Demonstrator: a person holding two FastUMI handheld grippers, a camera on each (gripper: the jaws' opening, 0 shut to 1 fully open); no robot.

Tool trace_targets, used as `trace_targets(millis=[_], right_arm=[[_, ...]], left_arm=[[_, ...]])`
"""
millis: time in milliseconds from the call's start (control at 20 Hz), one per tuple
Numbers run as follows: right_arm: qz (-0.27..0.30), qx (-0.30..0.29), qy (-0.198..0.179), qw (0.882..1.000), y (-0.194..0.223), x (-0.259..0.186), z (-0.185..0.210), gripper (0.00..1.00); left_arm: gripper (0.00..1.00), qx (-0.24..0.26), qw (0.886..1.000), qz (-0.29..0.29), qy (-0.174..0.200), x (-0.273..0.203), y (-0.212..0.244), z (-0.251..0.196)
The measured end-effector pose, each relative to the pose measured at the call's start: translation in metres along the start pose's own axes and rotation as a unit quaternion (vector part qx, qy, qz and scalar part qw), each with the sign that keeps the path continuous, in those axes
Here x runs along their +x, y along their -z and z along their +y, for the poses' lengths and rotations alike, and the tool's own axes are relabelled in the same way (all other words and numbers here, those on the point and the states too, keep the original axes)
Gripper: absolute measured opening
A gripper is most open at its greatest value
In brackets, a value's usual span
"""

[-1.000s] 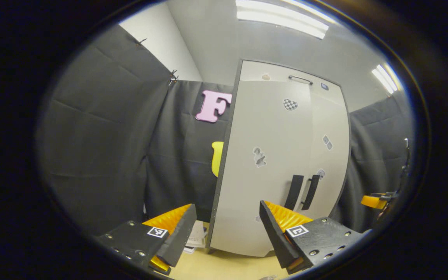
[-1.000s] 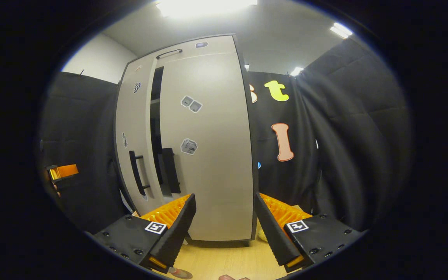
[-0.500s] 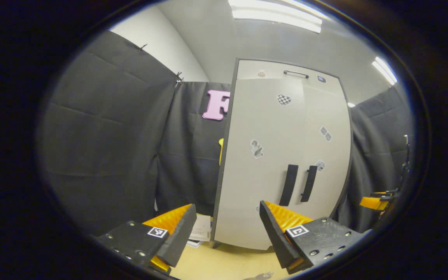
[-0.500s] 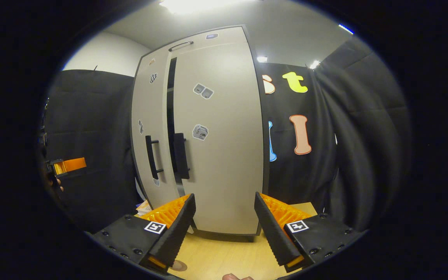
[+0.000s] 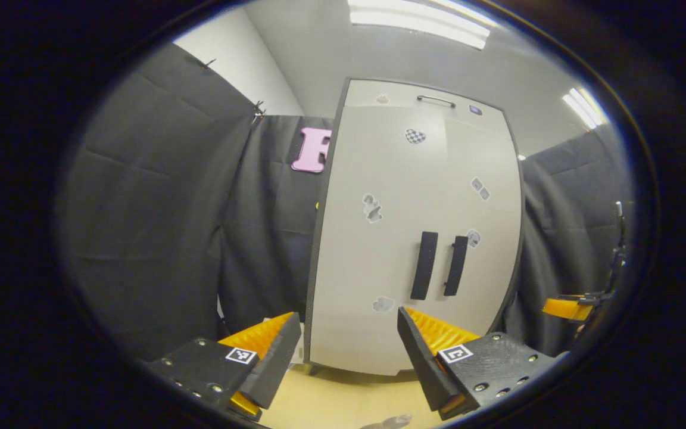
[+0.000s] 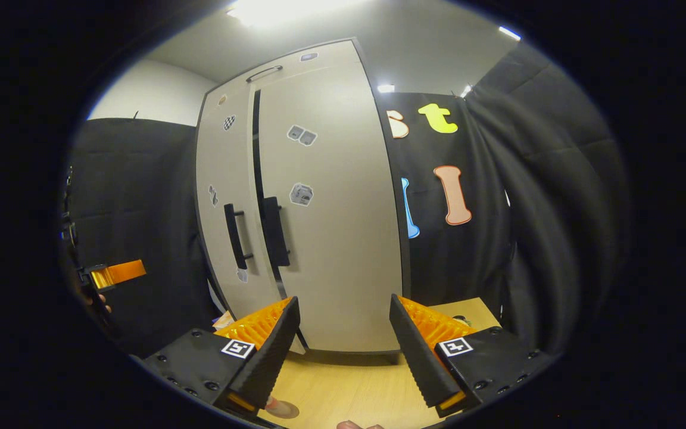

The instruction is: Grasp the bottle in the cabinet with the left hand and place it on the coaster, then close the right door with the right hand and the left door with the left hand.

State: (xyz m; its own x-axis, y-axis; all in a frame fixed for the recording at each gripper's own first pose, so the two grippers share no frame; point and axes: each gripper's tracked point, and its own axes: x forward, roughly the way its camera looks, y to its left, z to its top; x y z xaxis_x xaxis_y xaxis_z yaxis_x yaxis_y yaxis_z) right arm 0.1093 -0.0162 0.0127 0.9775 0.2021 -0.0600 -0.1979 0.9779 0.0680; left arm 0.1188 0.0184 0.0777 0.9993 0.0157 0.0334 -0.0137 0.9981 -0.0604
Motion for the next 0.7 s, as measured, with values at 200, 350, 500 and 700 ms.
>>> trace_targets(millis=[200, 350, 500, 700], right_arm=[[-0.003, -0.032, 0.029, 0.999, 0.006, -0.003, 0.008, 0.96], [0.006, -0.035, 0.047, 0.998, 0.013, 0.000, 0.025, 0.96], [0.019, -0.039, 0.054, 0.998, 0.009, 0.002, 0.038, 0.96], [0.026, -0.069, 0.063, 0.995, -0.001, 0.001, 0.038, 0.96]], left_arm=[[0.94, 0.027, 1.000, 0.007, 0.007, 0.007, 0.019, 0.012], [1.00, 0.014, 0.999, 0.018, 0.032, 0.007, 0.050, 0.008], [1.00, 0.013, 0.999, 0.022, 0.033, 0.002, 0.073, 0.019], [0.94, 0.009, 0.999, 0.017, 0.045, -0.001, 0.086, 0.025]])
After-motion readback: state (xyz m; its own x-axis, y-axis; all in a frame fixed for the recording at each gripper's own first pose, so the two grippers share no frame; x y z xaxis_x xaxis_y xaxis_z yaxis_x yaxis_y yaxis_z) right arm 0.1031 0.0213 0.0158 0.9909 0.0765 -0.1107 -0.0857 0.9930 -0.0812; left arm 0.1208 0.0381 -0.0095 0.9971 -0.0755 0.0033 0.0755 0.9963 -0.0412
